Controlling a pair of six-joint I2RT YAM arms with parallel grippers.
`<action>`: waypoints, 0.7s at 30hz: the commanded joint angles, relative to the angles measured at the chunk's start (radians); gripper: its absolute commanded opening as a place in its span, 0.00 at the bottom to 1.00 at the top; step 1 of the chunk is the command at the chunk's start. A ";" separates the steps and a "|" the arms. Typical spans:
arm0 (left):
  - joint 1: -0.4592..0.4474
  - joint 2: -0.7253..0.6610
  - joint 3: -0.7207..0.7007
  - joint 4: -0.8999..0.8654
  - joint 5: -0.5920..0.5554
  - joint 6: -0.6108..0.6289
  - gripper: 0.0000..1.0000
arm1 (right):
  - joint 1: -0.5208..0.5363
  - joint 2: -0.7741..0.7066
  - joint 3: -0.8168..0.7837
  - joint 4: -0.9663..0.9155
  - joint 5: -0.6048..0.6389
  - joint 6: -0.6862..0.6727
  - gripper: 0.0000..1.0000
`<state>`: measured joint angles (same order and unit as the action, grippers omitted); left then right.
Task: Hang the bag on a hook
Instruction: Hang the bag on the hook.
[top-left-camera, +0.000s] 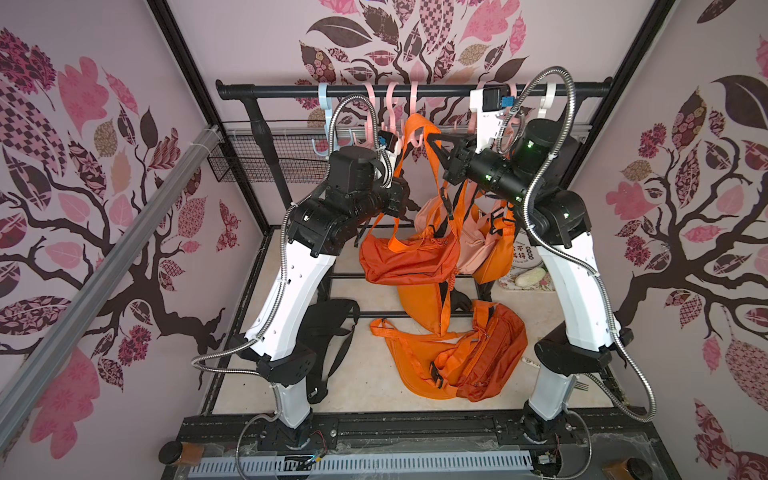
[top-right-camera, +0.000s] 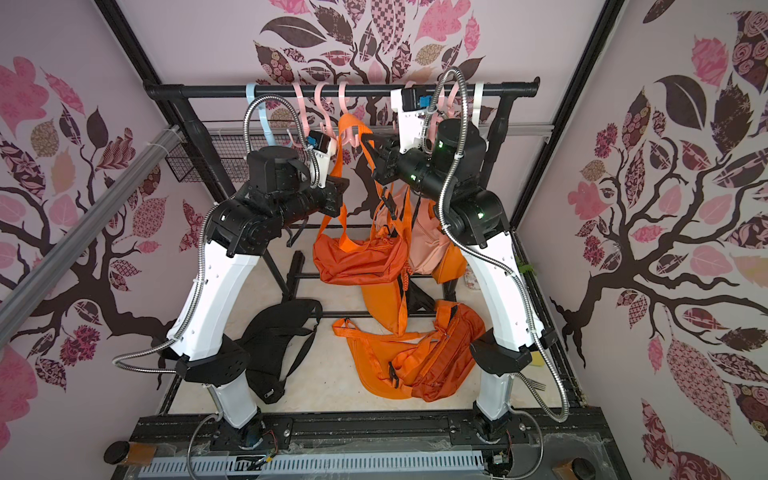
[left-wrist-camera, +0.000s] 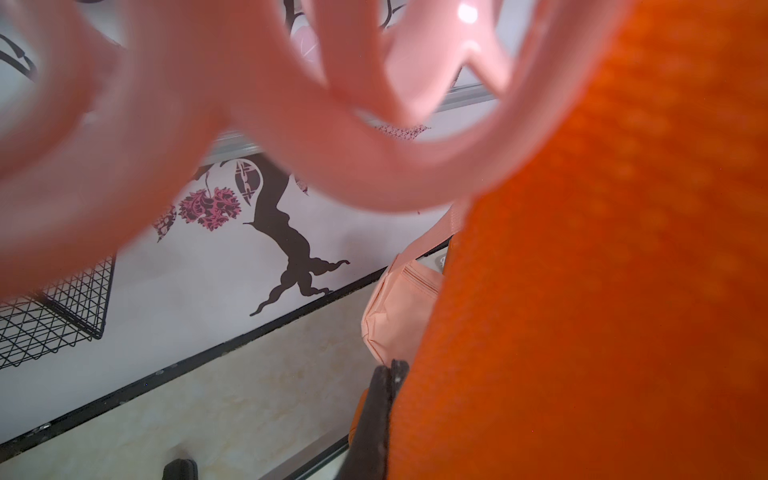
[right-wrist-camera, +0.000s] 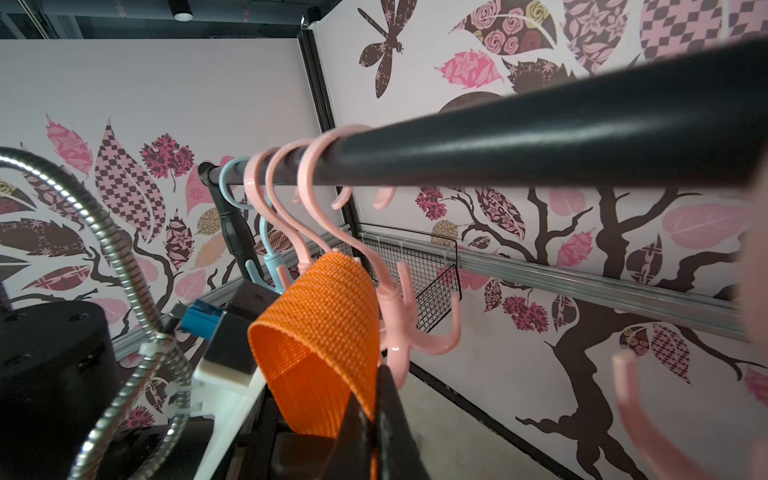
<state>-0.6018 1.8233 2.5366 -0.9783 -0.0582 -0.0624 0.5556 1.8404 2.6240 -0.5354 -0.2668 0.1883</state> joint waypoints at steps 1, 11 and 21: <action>-0.004 0.004 -0.005 -0.005 0.033 -0.020 0.00 | -0.006 0.016 0.011 0.021 -0.003 0.014 0.00; -0.004 0.030 -0.007 -0.026 0.068 -0.031 0.00 | -0.016 -0.004 -0.067 0.021 0.004 0.004 0.00; -0.003 0.001 -0.117 0.009 0.076 -0.046 0.00 | -0.017 -0.108 -0.293 0.098 0.033 0.028 0.00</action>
<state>-0.6025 1.8389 2.4462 -0.9764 -0.0002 -0.0906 0.5419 1.8202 2.3573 -0.4553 -0.2577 0.2096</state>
